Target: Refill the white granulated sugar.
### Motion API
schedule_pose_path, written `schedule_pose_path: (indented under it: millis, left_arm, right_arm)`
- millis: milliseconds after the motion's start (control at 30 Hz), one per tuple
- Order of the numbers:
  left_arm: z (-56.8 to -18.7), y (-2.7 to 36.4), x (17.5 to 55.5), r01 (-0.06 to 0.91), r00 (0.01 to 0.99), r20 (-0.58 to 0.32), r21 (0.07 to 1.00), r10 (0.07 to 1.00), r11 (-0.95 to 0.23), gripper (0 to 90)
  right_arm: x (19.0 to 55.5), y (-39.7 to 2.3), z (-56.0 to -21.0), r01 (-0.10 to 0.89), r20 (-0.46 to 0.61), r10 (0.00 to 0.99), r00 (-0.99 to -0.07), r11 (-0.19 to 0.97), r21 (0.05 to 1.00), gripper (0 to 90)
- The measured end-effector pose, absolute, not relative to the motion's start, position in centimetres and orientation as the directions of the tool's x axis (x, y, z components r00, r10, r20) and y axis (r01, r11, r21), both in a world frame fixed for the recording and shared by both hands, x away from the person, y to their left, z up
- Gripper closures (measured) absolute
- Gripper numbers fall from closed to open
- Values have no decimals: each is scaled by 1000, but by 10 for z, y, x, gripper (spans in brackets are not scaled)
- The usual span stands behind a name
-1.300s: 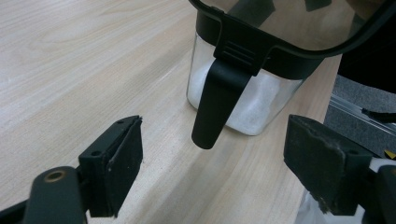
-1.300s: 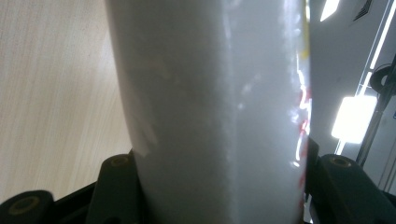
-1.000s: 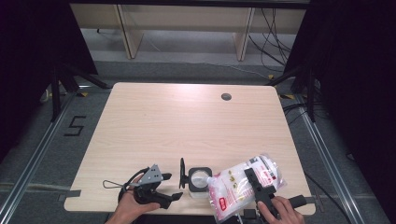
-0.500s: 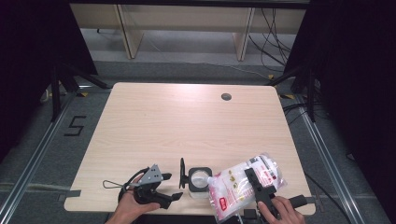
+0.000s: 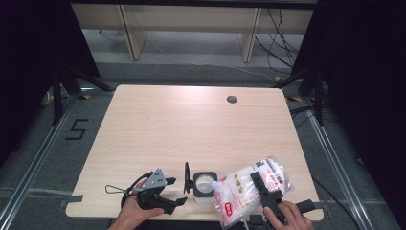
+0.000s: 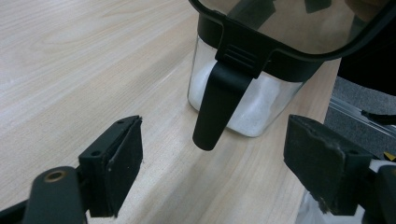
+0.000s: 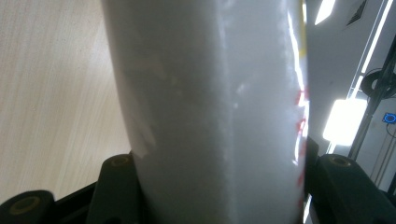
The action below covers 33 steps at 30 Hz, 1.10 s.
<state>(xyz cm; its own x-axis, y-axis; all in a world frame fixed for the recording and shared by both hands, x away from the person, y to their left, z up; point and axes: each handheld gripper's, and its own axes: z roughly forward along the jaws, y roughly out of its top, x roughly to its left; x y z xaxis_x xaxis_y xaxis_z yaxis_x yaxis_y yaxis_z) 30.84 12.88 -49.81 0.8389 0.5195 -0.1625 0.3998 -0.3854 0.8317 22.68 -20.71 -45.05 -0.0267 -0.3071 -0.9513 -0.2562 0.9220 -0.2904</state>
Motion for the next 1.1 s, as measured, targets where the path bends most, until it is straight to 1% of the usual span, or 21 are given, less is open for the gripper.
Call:
schedule_pose_path:
  millis: [33, 67, 167, 233, 367, 400, 467, 533, 567, 633, 867, 967, 1000, 1033, 1100]
  left_arm:
    - [-498, 129, 308, 400, 839, -163, 831, 519, -385, 194]
    - [-498, 129, 307, 421, 828, -179, 824, 532, -379, 194]
    - [-498, 128, 307, 425, 826, -185, 825, 533, -372, 194]
    - [-498, 128, 307, 426, 825, -187, 826, 533, -370, 194]
    - [-498, 129, 309, 404, 838, -167, 830, 519, -384, 194]
    - [-498, 129, 309, 403, 838, -167, 830, 519, -384, 194]
    - [-497, 130, 309, 398, 842, -158, 827, 515, -396, 194]
    - [-498, 130, 309, 397, 843, -160, 829, 514, -393, 194]
    - [-498, 130, 309, 398, 842, -160, 829, 514, -393, 194]
    - [-498, 129, 309, 404, 836, -169, 833, 522, -378, 194]
    - [-499, 129, 309, 417, 828, -178, 829, 531, -372, 194]
    - [-498, 131, 309, 413, 826, -157, 823, 541, -390, 194]
    - [-497, 132, 309, 399, 835, -146, 824, 530, -402, 194]
    - [-498, 130, 308, 417, 824, -169, 826, 541, -378, 194]
    - [-498, 130, 308, 418, 825, -174, 828, 538, -373, 194]
  right_arm:
    - [227, -207, -450, -256, -952, -306, -27, 922, -289, 475]
    - [227, -207, -450, -254, -951, -307, -26, 923, -291, 475]
    - [227, -207, -450, -254, -947, -321, -24, 918, -305, 475]
    - [226, -208, -451, -243, -951, -307, -32, 926, -291, 475]
    - [226, -209, -452, -236, -954, -298, -35, 930, -282, 475]
    - [227, -208, -450, -252, -947, -321, -22, 918, -306, 475]
    - [227, -208, -450, -250, -947, -319, -25, 919, -304, 475]
    - [227, -208, -450, -252, -949, -315, -25, 920, -299, 476]
    - [227, -209, -453, -245, -957, -286, -42, 932, -267, 476]
    - [228, -209, -451, -253, -951, -307, -29, 923, -290, 476]
    - [226, -208, -452, -250, -954, -299, -31, 926, -283, 478]
    - [226, -207, -451, -258, -951, -307, -27, 922, -290, 478]
    - [226, -208, -453, -252, -958, -285, -40, 930, -266, 478]
    - [226, -208, -453, -254, -960, -277, -40, 932, -259, 478]
    - [226, -208, -451, -258, -953, -301, -31, 924, -284, 479]
